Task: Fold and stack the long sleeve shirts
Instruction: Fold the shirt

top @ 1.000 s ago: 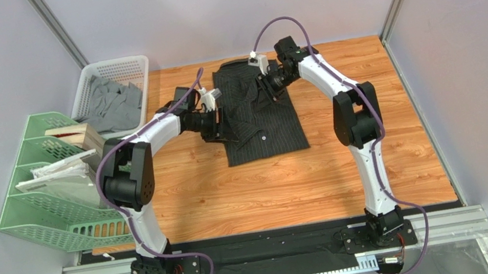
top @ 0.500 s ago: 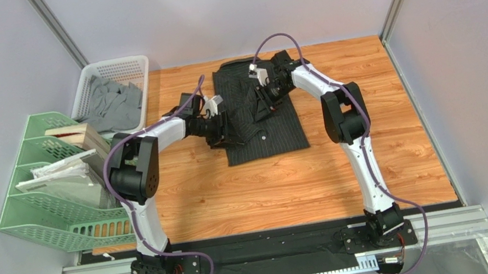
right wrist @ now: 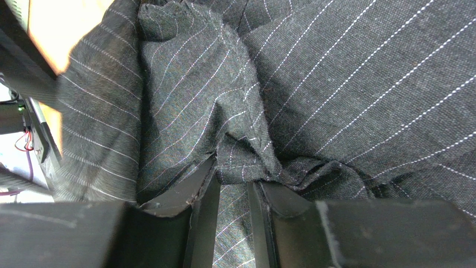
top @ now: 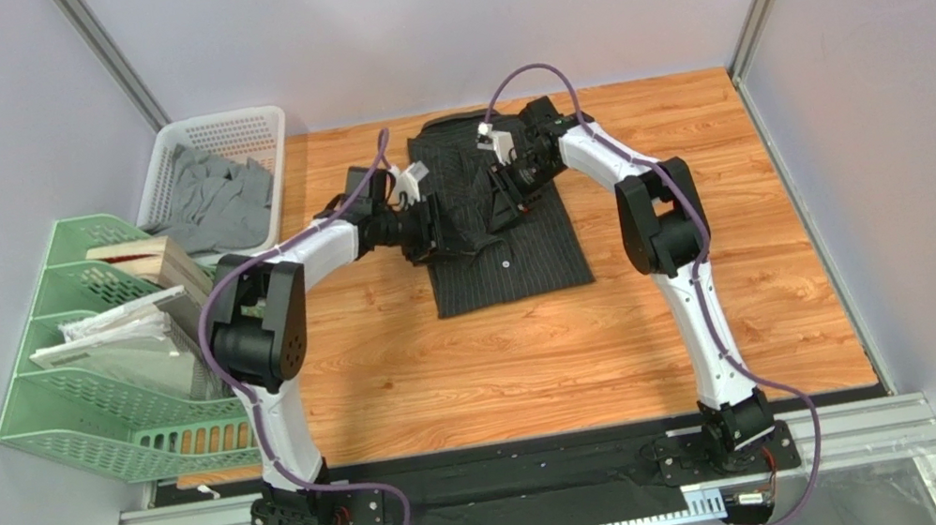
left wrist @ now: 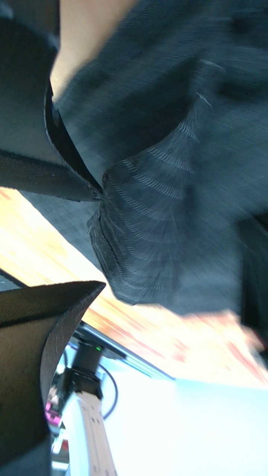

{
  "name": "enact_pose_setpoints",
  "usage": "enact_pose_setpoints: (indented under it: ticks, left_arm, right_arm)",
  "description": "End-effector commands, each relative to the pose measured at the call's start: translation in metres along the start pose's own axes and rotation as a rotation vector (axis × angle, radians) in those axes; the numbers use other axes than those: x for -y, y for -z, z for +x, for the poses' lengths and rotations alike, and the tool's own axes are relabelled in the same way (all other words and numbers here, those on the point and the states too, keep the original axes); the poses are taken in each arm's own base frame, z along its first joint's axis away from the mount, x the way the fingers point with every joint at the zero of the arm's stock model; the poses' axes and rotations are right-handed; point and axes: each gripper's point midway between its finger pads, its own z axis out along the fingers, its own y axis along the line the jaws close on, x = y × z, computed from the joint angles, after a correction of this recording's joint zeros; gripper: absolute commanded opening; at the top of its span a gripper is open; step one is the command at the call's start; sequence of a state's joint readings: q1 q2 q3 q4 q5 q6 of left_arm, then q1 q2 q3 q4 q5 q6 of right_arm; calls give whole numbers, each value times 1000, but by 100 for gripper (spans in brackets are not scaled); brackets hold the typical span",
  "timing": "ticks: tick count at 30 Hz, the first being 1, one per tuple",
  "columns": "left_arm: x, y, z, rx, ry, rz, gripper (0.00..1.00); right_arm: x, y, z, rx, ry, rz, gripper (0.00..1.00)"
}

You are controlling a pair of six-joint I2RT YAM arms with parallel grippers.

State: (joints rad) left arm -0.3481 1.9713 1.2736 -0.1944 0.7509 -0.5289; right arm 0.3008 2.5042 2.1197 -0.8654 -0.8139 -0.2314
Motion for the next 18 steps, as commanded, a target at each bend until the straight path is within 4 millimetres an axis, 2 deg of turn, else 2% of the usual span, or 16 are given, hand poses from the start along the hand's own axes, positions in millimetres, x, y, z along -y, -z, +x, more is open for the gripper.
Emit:
enact_pose_setpoints:
  ticks: [1, 4, 8, 10, 13, 14, 16, 18]
  left_arm:
    - [40, 0, -52, 112, -110, 98, 59]
    - [39, -10, -71, 135, -124, 103, 58]
    - [32, -21, -94, 180, -157, 87, 58]
    - [26, -24, -109, 204, -197, 64, 58]
    - [28, -12, -130, 255, -279, 33, 59]
    - [36, -1, -138, 277, -312, 26, 60]
    - [29, 14, -140, 279, -320, -19, 62]
    - [31, 29, -124, 252, -294, -22, 64]
  right_arm:
    - [-10, 8, -18, 43, 48, 12, 32]
    - [-13, 19, -28, 68, 65, 21, 35]
    - [-7, 52, -49, 130, 93, 96, 47]
    - [8, 73, -56, 157, 98, 167, 50]
    - [25, 102, -60, 168, 148, 266, 54]
    - [28, 108, -59, 164, 162, 283, 54]
    - [27, 124, -56, 144, 189, 317, 57]
    - [16, 137, -54, 142, 207, 305, 57]
